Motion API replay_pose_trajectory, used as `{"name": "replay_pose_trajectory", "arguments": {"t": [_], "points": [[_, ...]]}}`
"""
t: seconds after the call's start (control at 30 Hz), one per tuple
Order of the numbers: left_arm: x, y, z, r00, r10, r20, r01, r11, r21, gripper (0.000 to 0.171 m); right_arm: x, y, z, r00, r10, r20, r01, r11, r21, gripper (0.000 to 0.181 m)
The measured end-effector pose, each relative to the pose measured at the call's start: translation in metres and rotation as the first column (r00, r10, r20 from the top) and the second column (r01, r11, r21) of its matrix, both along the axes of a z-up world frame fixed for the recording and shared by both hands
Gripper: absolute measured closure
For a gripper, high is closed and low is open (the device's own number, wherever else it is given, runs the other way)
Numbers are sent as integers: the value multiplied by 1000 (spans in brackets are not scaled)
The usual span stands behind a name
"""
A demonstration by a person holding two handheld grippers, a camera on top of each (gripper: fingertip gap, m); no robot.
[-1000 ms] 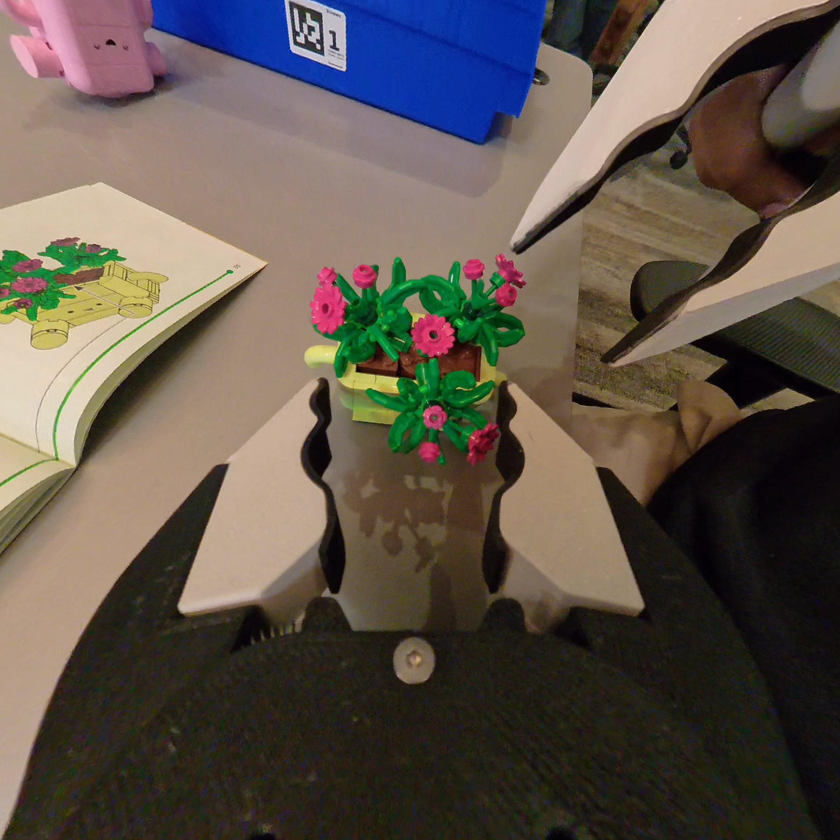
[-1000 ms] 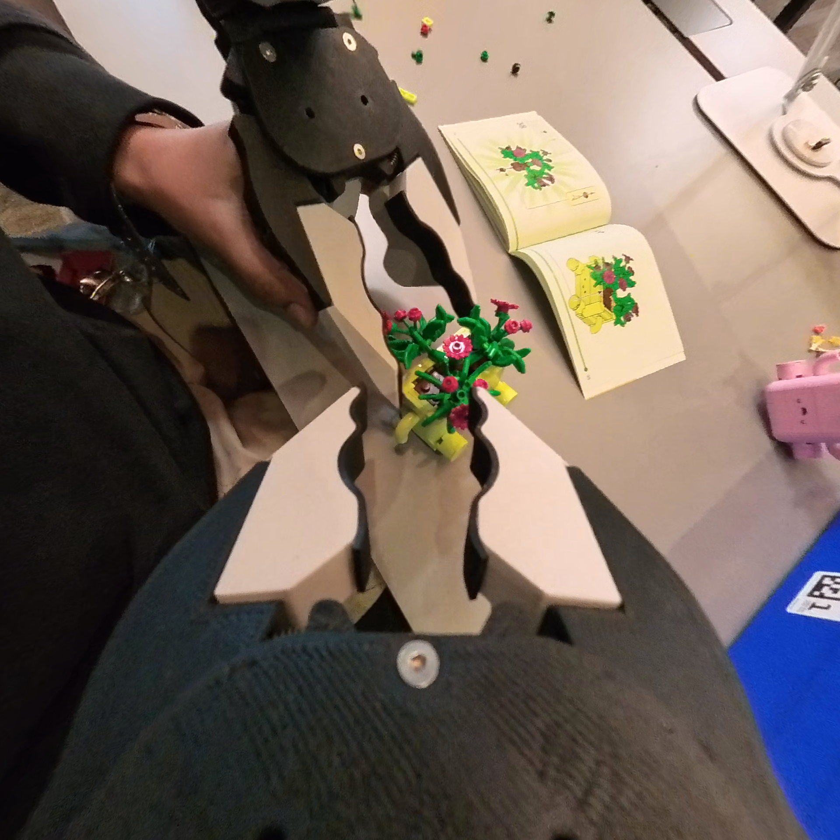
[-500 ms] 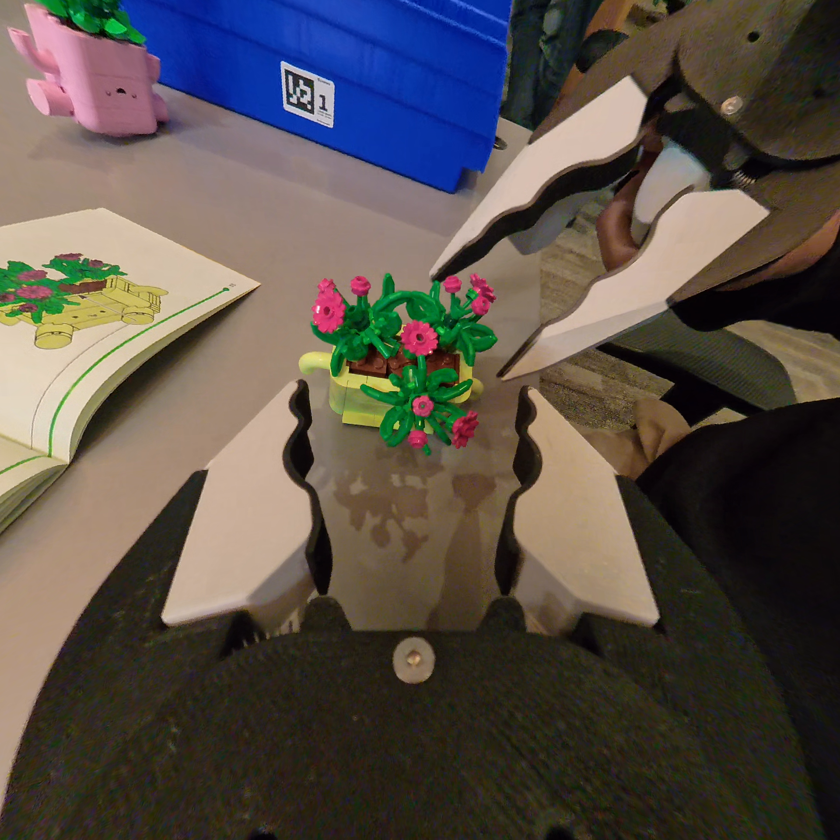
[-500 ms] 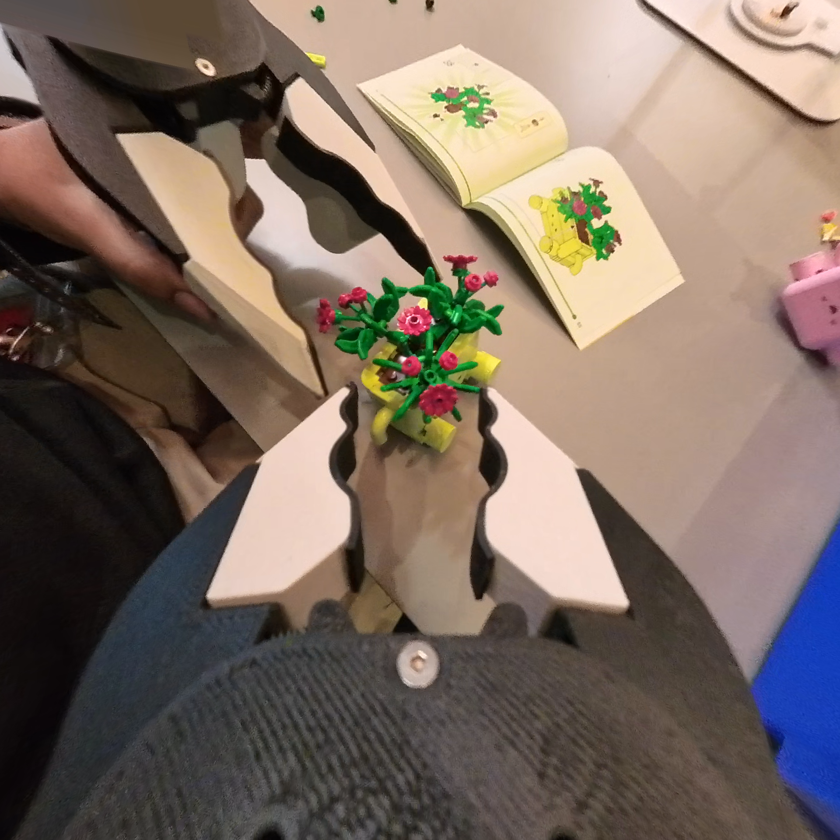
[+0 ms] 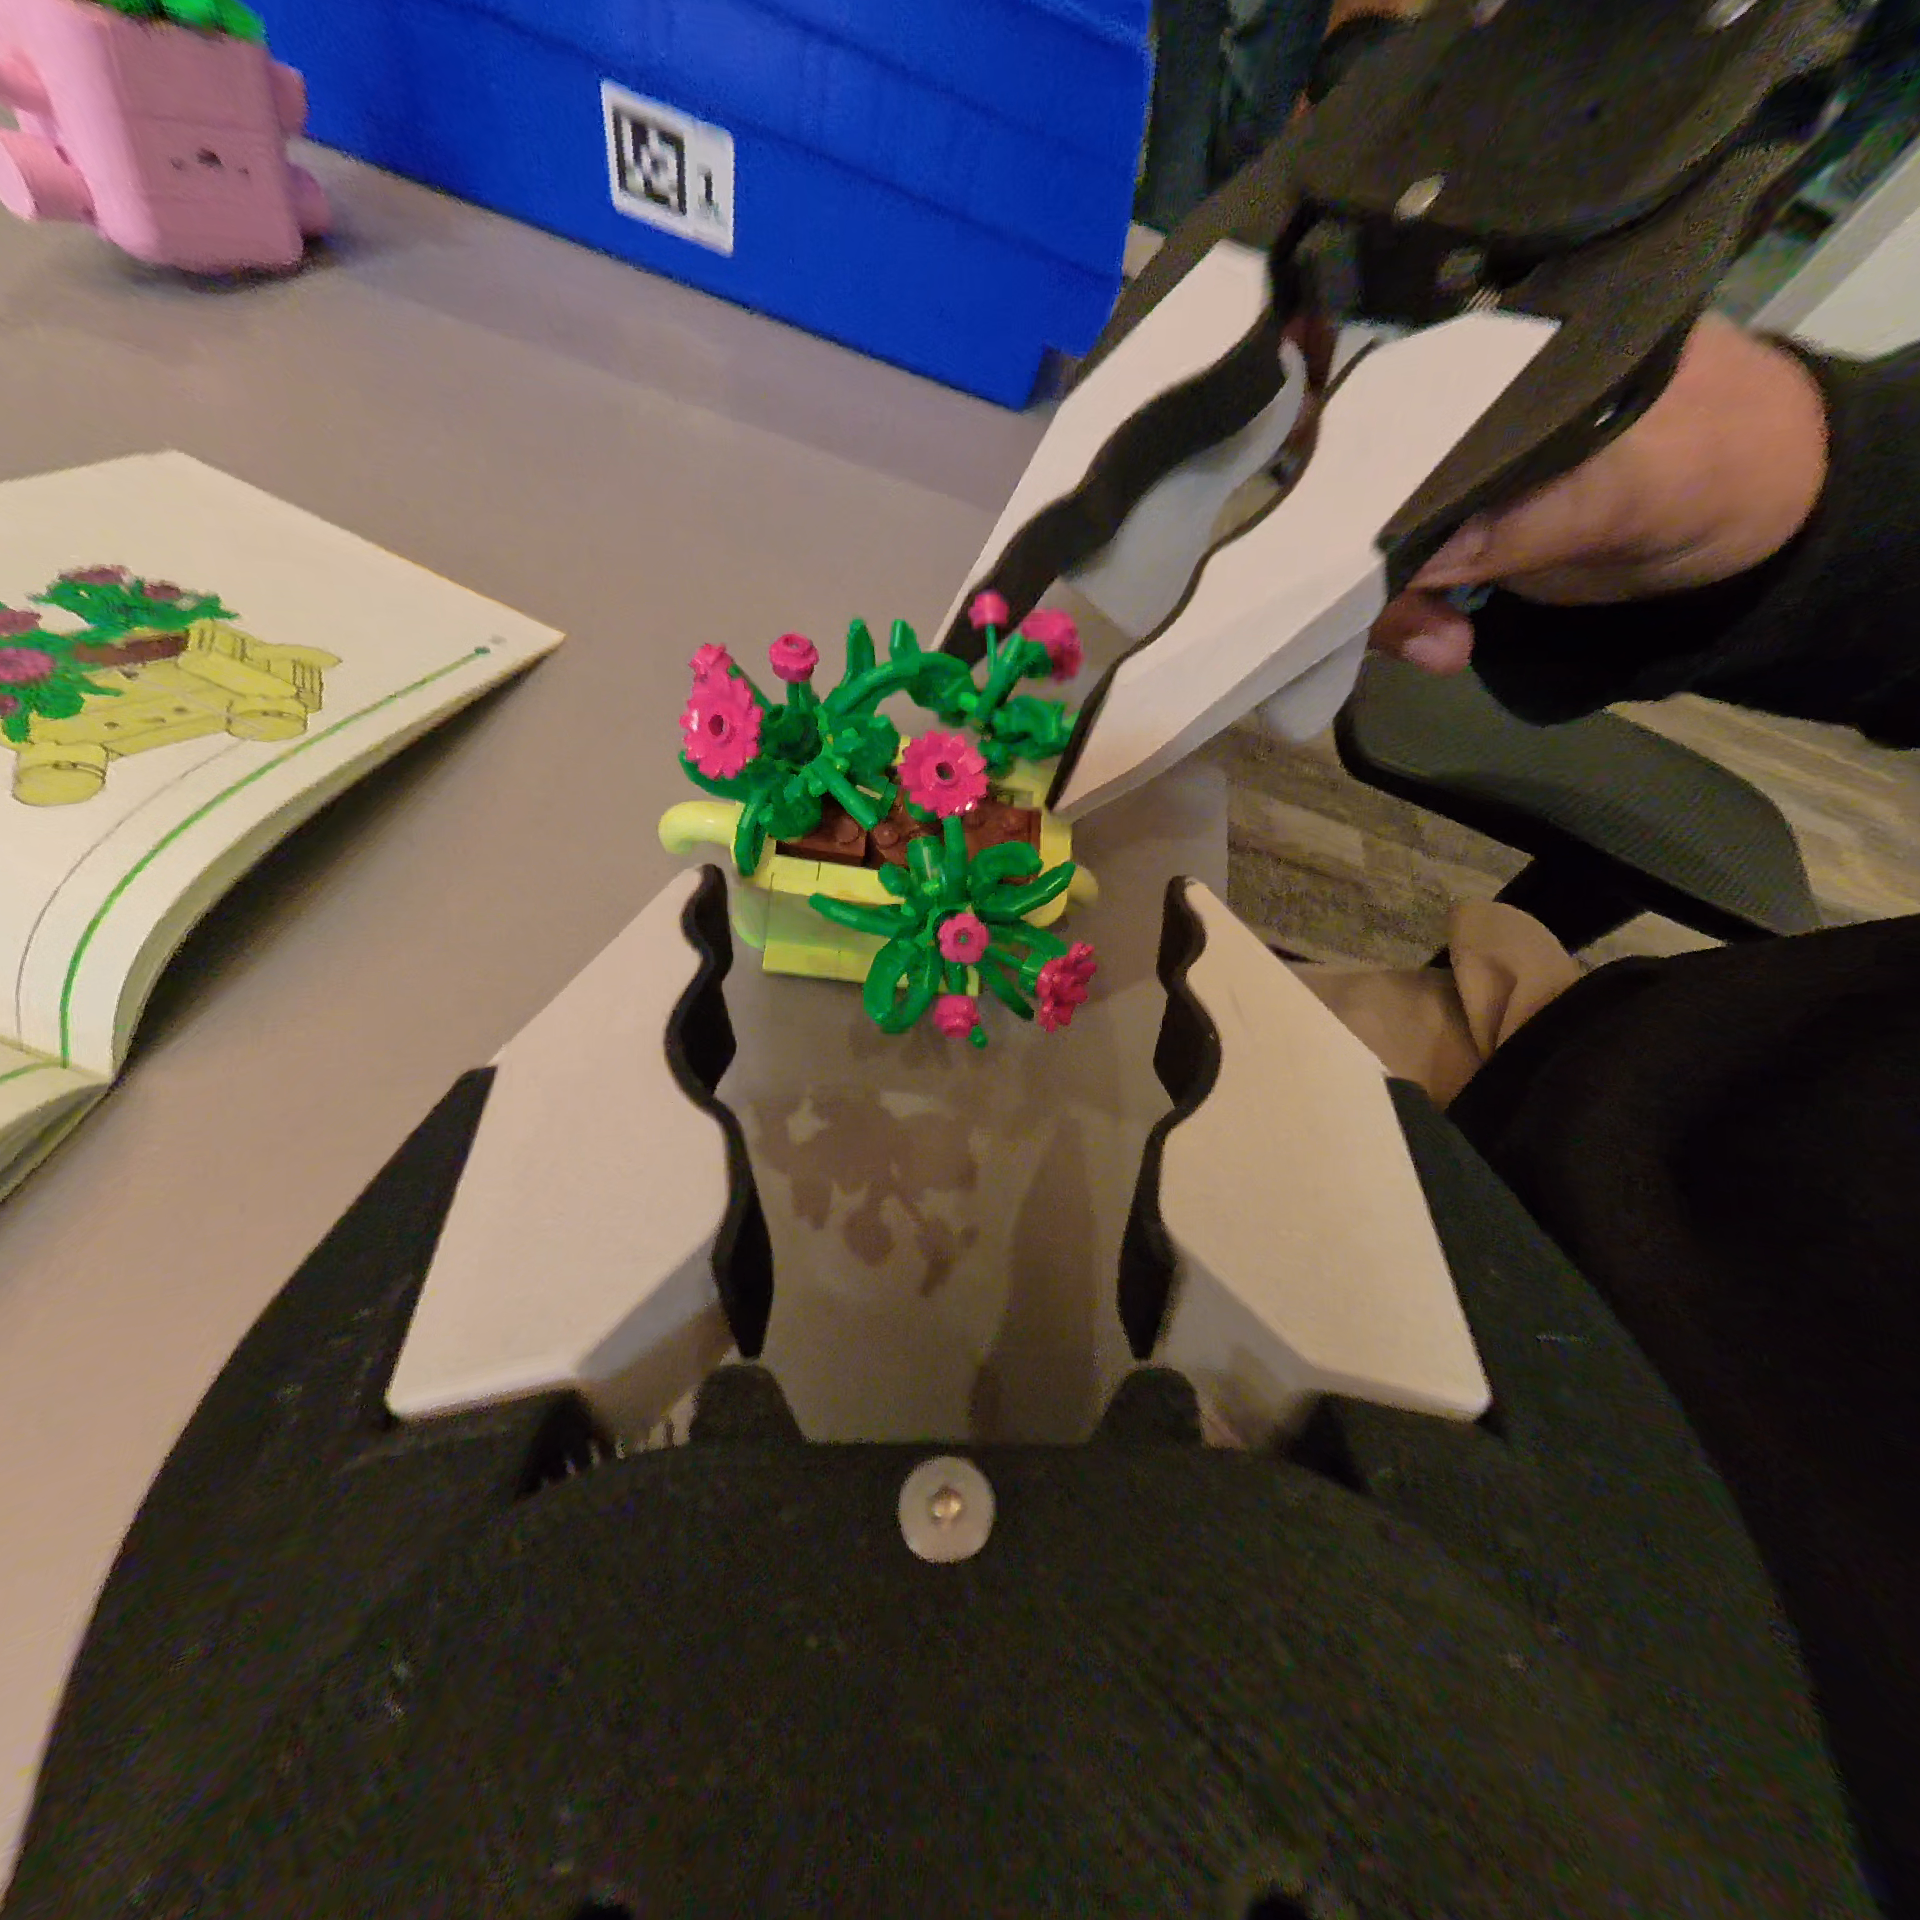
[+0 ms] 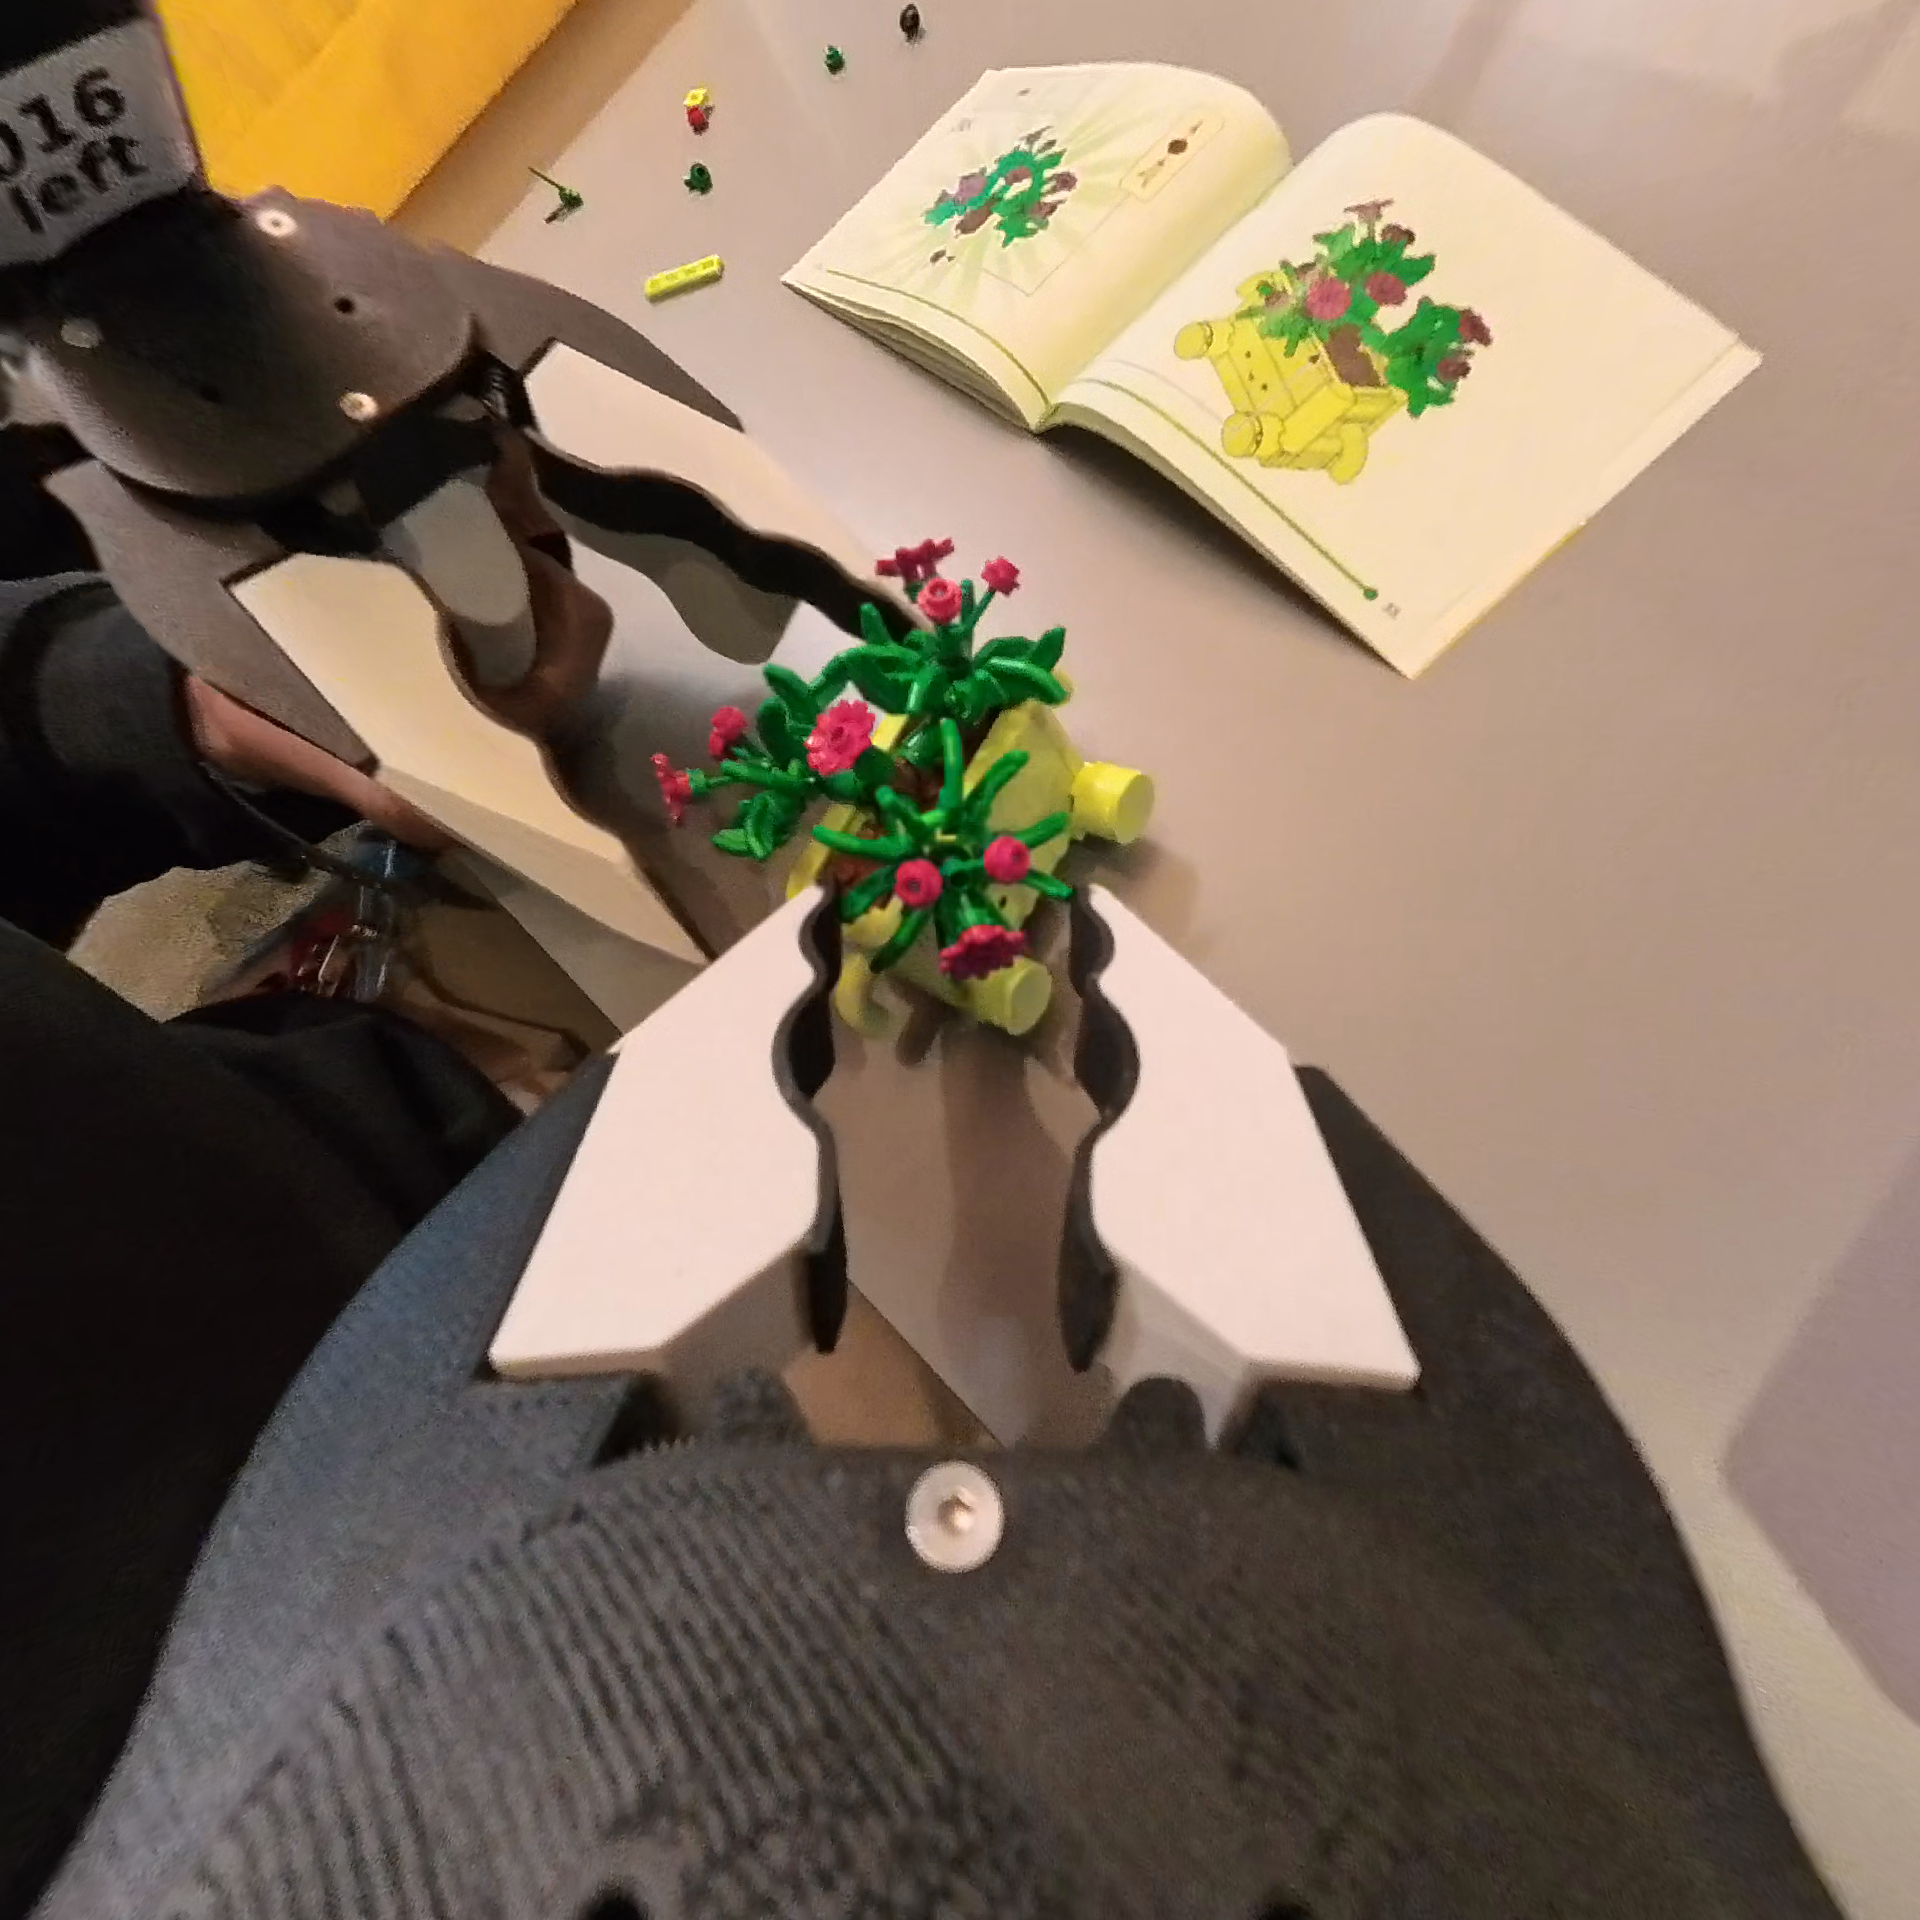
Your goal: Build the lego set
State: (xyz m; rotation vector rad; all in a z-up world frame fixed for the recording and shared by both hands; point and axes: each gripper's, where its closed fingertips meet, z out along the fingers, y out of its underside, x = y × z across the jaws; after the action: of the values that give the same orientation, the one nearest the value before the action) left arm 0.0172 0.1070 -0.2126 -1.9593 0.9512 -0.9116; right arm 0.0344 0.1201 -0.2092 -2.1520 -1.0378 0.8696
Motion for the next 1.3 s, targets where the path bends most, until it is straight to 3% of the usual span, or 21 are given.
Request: {"name": "replay_pose_trajectory", "arguments": {"t": [0.47, 0.53, 0.7, 0.8, 0.9, 1.0, 1.13, 1.3], "points": [[0, 1, 0, 1000, 10, -5, -10, 1000, 9, 94, 12, 4, 9, 993, -47, -107, 41, 997, -61, 139], [0, 1, 0, 1000, 12, -9, -12, 1000, 15, 94, 25, 12, 3, 995, -79, -53, 77, 996, -35, 139], [-1, 2, 3, 1000, 21, 5, -21, 999, 40, 99, 63, 28, -27, 962, -139, 235, 117, 988, 102, 139], [-2, 0, 9, 999, 15, 36, -17, 998, 57, 106, 66, 28, -28, 949, -143, 283, 102, 983, 154, 128], [-4, 0, 15, 998, 22, 67, -27, 997, 77, 109, 61, 27, -9, 955, -155, 252, 89, 963, 253, 126], [-5, -1, 17, 997, 24, 79, -31, 996, 88, 109, 44, 15, 13, 978, -99, 183, 34, 943, 330, 140], [-5, -2, 17, 996, 20, 92, -26, 998, 63, 110, 11, -7, 18, 997, 15, 72, -34, 964, 263, 148], [-5, -1, 15, 995, 29, 91, -33, 999, 41, 110, -1, -8, 5, 997, 66, 33, -72, 977, 202, 159]]}}
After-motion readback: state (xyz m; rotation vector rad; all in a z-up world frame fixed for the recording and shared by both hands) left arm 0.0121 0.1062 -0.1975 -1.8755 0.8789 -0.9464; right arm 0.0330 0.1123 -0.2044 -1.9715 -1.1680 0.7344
